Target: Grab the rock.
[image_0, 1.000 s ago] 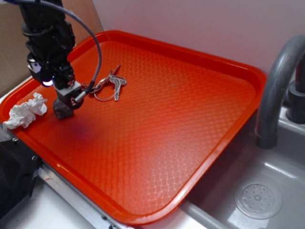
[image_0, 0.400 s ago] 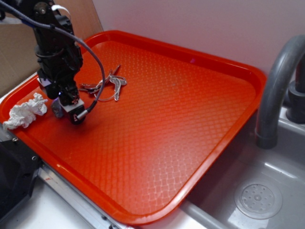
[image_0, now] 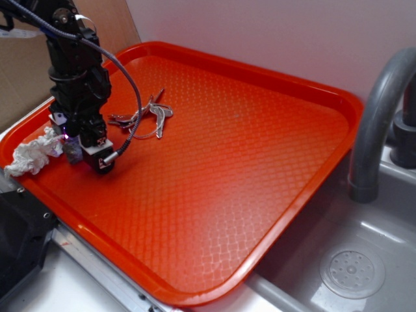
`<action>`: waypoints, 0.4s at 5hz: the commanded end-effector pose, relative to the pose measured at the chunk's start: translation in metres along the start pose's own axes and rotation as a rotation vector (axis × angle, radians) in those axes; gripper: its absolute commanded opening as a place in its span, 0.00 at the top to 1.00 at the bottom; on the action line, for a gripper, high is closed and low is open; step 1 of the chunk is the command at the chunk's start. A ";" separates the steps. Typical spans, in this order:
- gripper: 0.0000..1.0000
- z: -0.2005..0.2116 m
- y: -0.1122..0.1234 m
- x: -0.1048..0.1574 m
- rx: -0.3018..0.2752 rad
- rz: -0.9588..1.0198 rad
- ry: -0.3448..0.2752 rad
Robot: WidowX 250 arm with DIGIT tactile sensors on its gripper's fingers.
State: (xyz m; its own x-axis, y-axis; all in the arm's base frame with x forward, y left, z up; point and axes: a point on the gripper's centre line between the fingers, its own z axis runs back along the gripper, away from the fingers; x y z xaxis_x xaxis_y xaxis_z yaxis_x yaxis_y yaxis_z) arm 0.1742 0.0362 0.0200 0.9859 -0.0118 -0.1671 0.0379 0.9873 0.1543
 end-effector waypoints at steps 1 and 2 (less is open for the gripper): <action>1.00 0.001 0.007 -0.005 0.003 0.036 0.001; 1.00 0.007 0.016 -0.009 -0.008 0.060 -0.008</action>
State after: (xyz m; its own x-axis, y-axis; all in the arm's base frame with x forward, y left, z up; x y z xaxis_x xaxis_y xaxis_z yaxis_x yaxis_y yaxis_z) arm 0.1657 0.0479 0.0235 0.9829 0.0365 -0.1807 -0.0083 0.9880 0.1545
